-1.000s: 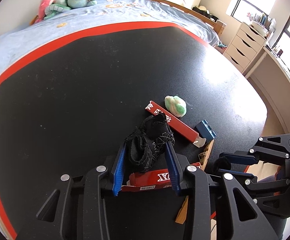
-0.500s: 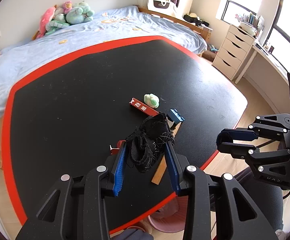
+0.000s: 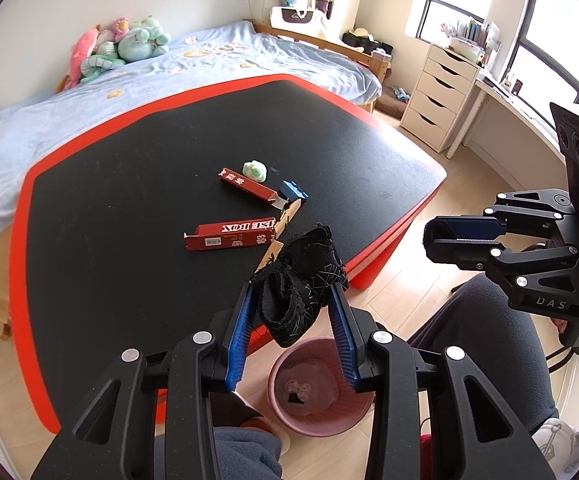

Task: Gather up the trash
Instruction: 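Drop the black mesh item into the wastebasket with the left gripper while the right gripper drops a black cap, then move both tools back over the table toward the red cartons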

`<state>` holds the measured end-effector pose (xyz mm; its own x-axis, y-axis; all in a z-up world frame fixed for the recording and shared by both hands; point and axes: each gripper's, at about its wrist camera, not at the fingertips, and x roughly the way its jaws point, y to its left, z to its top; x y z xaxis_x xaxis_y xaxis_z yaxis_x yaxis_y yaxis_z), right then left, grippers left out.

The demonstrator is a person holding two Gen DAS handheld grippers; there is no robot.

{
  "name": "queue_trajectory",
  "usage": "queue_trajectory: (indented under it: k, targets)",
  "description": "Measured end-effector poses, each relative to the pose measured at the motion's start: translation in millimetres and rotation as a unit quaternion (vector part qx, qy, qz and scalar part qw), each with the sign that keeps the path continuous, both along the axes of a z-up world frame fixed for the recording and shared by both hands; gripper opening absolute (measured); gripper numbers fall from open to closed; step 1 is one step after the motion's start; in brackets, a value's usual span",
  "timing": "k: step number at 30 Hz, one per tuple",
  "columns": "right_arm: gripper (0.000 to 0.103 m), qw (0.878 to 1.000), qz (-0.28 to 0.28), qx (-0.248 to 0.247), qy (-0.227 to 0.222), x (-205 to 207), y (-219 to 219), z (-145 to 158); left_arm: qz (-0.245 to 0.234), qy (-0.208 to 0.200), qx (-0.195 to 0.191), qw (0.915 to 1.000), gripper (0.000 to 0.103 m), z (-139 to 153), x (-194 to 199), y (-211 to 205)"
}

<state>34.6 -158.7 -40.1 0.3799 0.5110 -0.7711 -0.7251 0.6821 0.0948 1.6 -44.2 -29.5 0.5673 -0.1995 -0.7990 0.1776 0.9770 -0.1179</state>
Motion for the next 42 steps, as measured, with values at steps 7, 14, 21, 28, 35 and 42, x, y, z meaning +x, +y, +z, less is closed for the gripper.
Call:
queue_trajectory:
  k: [7, 14, 21, 28, 35, 42]
  targets:
    - [0.021, 1.000, 0.007, -0.003, 0.014, -20, -5, -6, -0.016, 0.011, -0.002, 0.9998, 0.037, -10, -21, -13]
    - [0.021, 1.000, 0.012, -0.005, 0.029, -38, -10, -15, -0.024, 0.028, -0.005, 0.9993, 0.037, -23, -41, -24]
    - [0.021, 0.999, 0.018, -0.005, 0.037, -47, -10, -20, -0.029, 0.034, -0.008, 0.9990, 0.037, -28, -52, -30]
    - [0.022, 0.999, 0.022, -0.001, 0.044, -52, -13, -23, -0.035, 0.041, -0.016, 0.9984, 0.037, -30, -57, -35]
    - [0.083, 0.999, 0.008, 0.001, 0.048, -50, -20, -26, -0.020, 0.031, -0.023, 0.9991, 0.085, -29, -58, -31]
    - [0.096, 0.999, -0.010, 0.002, 0.049, -45, -24, -28, 0.007, 0.030, -0.015, 0.9994, 0.095, -28, -56, -21]
